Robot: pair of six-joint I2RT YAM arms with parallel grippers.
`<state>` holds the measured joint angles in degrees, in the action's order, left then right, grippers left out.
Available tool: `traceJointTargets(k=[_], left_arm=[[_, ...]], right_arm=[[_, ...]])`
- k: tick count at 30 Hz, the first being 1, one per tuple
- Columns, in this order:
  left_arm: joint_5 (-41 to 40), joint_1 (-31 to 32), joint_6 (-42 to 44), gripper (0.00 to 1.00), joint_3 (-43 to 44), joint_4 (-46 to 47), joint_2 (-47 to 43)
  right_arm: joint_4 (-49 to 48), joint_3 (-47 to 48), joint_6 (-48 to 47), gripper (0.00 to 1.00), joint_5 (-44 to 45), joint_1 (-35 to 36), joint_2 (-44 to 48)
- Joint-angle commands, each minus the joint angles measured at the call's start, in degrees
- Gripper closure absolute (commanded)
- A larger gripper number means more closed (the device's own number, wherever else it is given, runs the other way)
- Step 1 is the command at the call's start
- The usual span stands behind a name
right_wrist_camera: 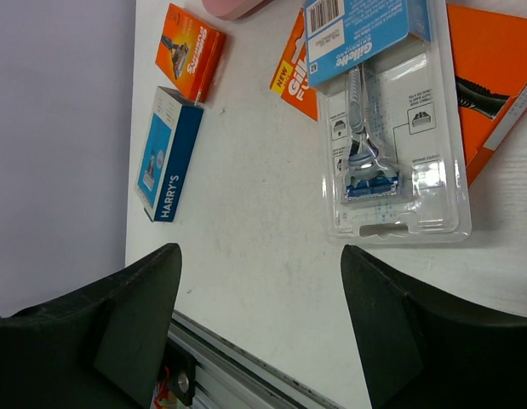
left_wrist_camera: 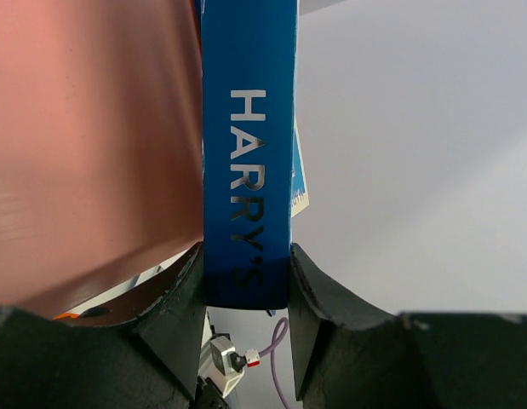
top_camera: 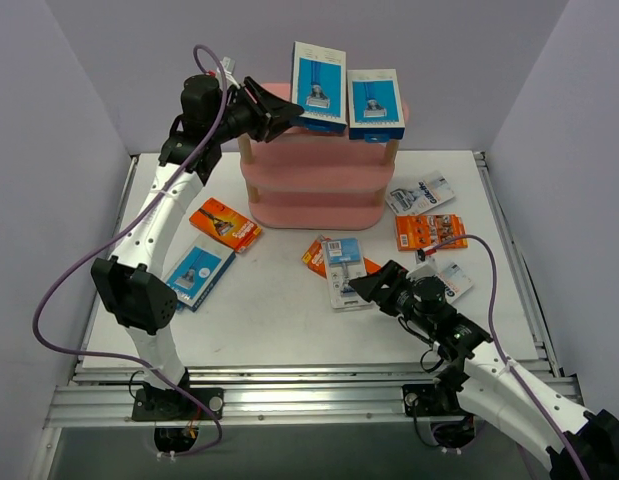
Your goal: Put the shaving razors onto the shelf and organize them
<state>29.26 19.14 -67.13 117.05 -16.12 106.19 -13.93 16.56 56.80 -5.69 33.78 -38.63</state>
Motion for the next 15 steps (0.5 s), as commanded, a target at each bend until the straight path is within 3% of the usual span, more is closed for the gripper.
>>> traceJointTargets(k=[1, 15], left_arm=[[1.59, -0.33, -1.51, 0.98, 1.33, 4.87, -0.37], [1.51, -0.24, -3.53, 0.98, 0.90, 4.52, 1.12]], right_arm=[[-2.59, 0.14, -1.42, 0.29, -2.22, -0.91, -0.30], [-1.80, -0.12, -1.86, 0.28, -3.62, -2.84, 0.66]])
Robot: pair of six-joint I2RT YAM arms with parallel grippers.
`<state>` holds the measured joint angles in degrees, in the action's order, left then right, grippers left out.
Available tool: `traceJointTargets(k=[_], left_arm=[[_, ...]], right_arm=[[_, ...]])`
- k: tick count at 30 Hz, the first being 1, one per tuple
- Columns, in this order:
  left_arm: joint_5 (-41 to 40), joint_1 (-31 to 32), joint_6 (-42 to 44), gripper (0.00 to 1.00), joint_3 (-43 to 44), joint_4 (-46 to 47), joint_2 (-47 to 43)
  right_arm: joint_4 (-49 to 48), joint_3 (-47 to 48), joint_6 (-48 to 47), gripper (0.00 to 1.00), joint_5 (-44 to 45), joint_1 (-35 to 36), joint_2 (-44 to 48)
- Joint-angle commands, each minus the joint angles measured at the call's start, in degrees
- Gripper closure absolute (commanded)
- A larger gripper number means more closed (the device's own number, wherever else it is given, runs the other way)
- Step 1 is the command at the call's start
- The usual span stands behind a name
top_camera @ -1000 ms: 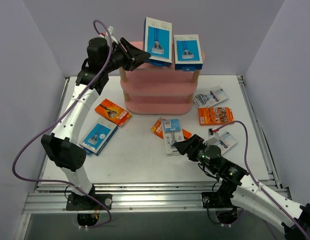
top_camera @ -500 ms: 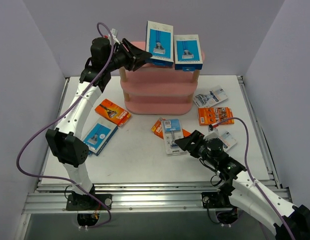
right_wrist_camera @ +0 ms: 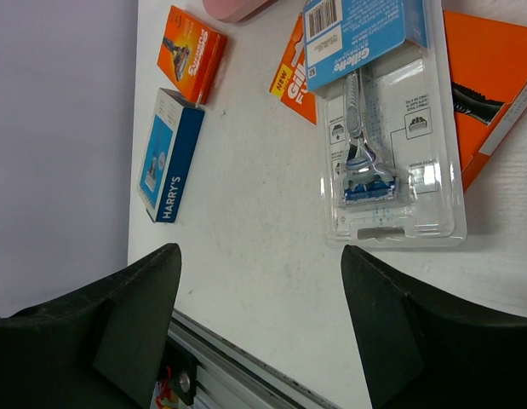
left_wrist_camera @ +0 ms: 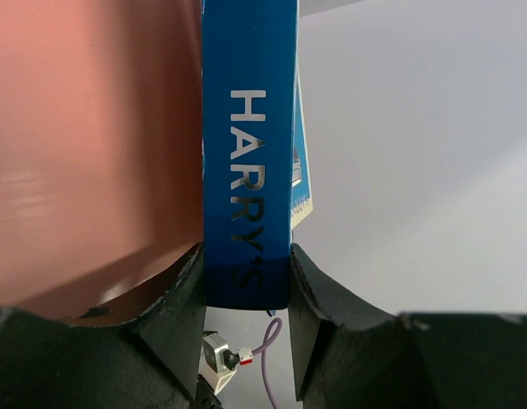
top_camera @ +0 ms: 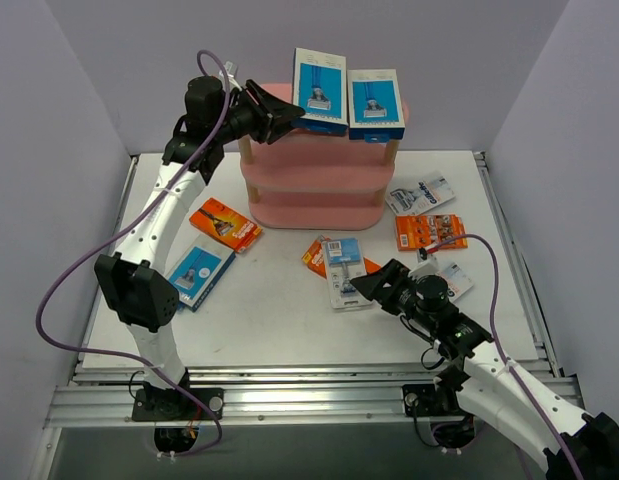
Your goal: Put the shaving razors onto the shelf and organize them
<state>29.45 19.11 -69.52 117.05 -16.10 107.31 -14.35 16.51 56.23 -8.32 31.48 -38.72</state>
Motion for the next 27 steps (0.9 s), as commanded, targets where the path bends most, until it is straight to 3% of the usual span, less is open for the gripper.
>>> traceJointTargets(k=[1, 20, 27], left_arm=[[1.31, -0.22, -1.32, 0.98, 0.81, 4.84, 0.01], [2.36, 0.05, -4.14, 0.97, -2.01, 8.45, 0.27], [2.72, -0.04, -5.37, 0.86, -3.15, 10.38, 0.18]], right_arm=[[-1.38, -0.08, -1.21, 0.28, -1.26, -0.72, 0.75], [-2.00, -0.69, -1.47, 0.28, -2.23, -1.69, 0.31], [-2.09, -1.04, -1.38, 0.28, -2.58, -2.04, 1.01]])
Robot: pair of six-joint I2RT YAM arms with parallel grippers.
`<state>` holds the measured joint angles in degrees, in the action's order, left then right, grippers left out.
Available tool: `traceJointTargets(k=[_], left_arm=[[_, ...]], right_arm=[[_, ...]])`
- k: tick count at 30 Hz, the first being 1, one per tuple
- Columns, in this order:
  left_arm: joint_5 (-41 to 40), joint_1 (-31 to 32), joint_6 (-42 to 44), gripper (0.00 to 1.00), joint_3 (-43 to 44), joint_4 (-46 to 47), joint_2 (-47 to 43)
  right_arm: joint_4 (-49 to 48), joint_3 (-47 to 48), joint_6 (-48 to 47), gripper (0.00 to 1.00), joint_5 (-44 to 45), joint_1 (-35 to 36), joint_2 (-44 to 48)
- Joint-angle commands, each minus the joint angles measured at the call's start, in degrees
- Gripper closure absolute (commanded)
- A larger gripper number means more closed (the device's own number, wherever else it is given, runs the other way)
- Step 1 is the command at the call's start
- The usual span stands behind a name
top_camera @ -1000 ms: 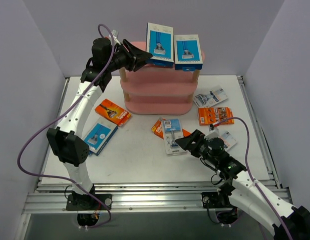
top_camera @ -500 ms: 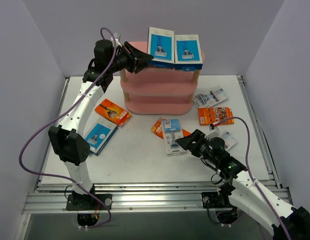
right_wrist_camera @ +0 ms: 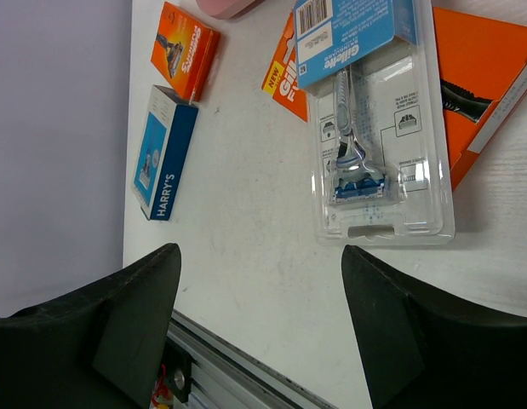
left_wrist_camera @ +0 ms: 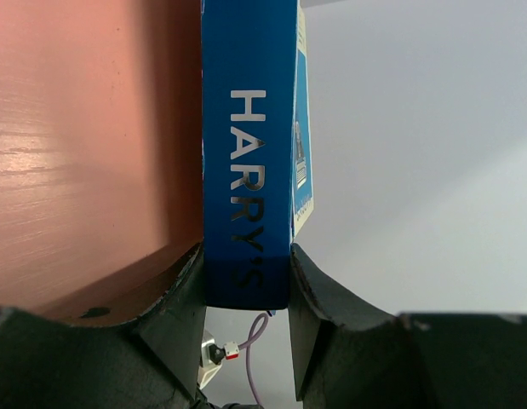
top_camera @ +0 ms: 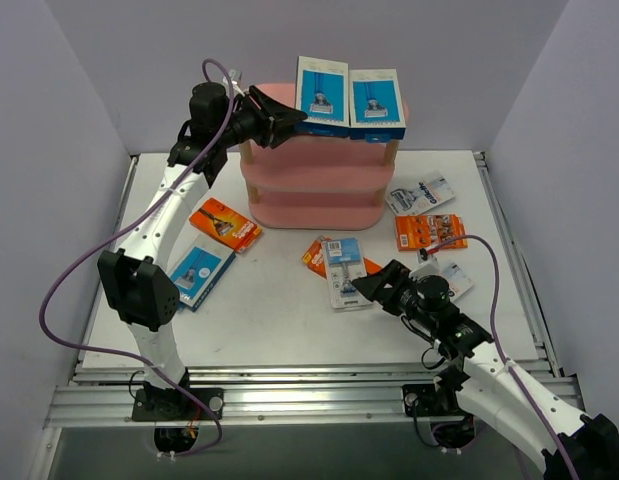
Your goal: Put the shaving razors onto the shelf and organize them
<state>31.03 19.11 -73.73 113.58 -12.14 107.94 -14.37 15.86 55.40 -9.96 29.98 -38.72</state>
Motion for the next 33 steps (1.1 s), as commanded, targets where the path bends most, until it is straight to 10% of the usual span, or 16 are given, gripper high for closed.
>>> traceJointTargets(k=[1, 18, 33], left_arm=[[1.23, -0.04, -1.32, 0.81, 0.33, 6.52, -0.36], [1.85, -0.39, -2.47, 0.48, -1.60, 8.45, -1.06], [2.55, -0.92, -3.52, 0.39, -5.30, 11.17, -2.30]], right_arm=[[-2.06, -0.56, -0.55, 0.28, -0.94, -0.53, 1.10], [-2.77, -1.35, -0.03, 0.28, -1.21, -1.15, 1.19], [-4.70, -2.41, 0.50, 0.28, -1.73, -1.33, -0.21]])
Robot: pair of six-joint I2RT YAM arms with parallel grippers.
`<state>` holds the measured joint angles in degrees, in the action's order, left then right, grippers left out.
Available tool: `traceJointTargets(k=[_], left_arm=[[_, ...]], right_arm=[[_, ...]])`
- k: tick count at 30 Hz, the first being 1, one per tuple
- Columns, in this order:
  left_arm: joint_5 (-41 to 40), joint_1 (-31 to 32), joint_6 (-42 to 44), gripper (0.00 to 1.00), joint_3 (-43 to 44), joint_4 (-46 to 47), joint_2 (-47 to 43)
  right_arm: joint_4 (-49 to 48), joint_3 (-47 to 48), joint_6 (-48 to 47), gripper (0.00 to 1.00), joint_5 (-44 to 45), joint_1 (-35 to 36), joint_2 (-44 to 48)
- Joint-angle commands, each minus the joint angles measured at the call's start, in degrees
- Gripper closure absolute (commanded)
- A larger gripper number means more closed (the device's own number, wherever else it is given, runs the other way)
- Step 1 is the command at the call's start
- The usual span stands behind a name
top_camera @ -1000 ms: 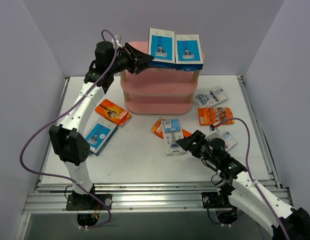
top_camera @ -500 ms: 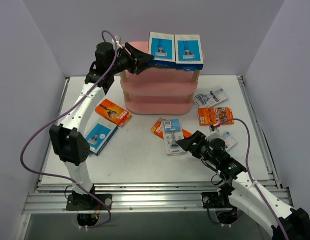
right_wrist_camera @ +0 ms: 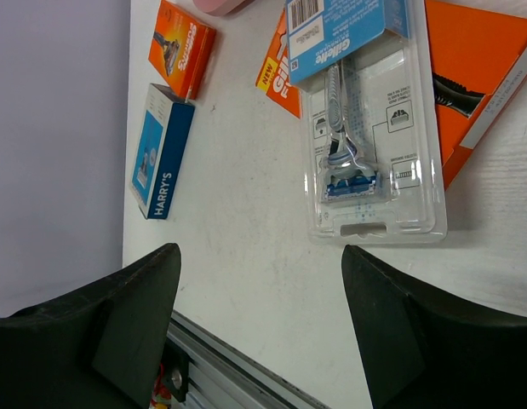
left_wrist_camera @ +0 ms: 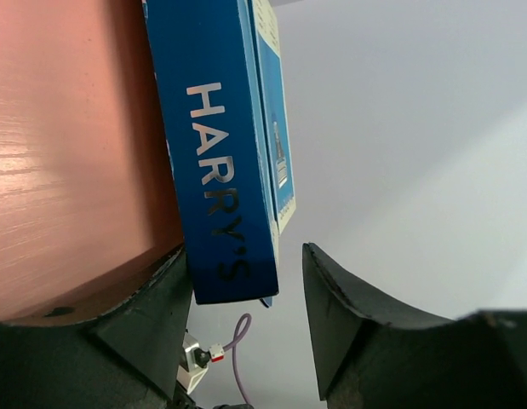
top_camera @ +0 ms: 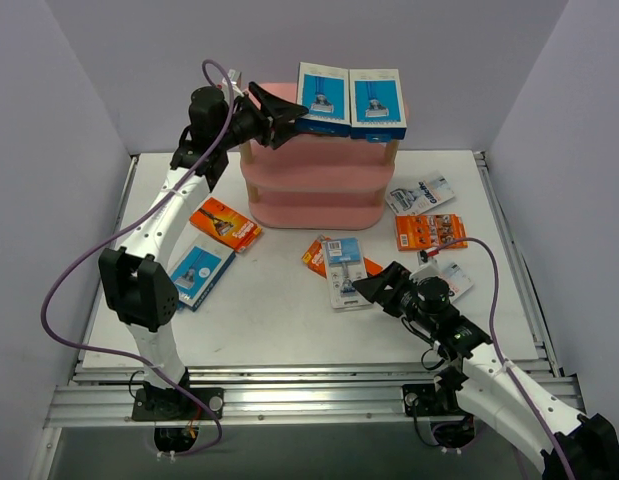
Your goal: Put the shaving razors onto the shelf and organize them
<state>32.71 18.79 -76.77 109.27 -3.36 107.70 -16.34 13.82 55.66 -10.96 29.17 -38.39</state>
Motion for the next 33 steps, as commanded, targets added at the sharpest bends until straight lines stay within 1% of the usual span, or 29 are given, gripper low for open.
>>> traceJointTargets(k=[1, 3, 5, 18, 22, 23, 25, 29, 33], left_arm=[[1.13, -0.59, -0.57, 0.38, -1.25, 3.78, -2.14], [1.30, -0.59, -0.66, 0.34, -1.96, 4.67, -2.41], [1.57, -0.68, -0.66, 0.08, -2.31, 4.94, -2.58], [2.01, -0.86, -0.92, 0.05, -5.47, 5.64, -4.52], [2.10, -0.86, -1.10, 0.03, -5.56, 5.73, -4.78], [2.10, -0.86, -1.10, 0.06, -5.48, 5.55, -4.87], [1.92, -0.86, -0.84, 0.06, -5.13, 4.68, -5.04], [1.31, -0.86, 0.83, 0.06, -3.28, -1.20, -5.31], [0.34, -0.77, 1.89, 0.06, -1.79, -4.11, -5.57]], right_arm=[[-2.82, -0.38, 0.24, 0.28, -0.82, -0.60, -0.63], [-3.35, -0.55, 0.41, 0.28, -0.99, -0.60, -0.98], [-3.70, -0.90, 0.50, 0.28, -1.08, -0.69, -1.25], [-4.76, -2.22, 1.82, 0.28, -1.69, -0.87, -0.54], [-4.40, -2.14, 2.00, 0.28, -1.69, -0.95, -0.02], [-4.23, -2.14, 1.82, 0.28, -1.69, -1.04, -0.02], [-4.14, -2.05, 1.73, 0.28, -1.61, -1.04, -0.02], [-4.05, -2.05, 1.73, 0.28, -1.52, -0.96, -0.19], [-4.05, -2.14, 1.65, 0.28, -1.52, -0.96, -0.37]])
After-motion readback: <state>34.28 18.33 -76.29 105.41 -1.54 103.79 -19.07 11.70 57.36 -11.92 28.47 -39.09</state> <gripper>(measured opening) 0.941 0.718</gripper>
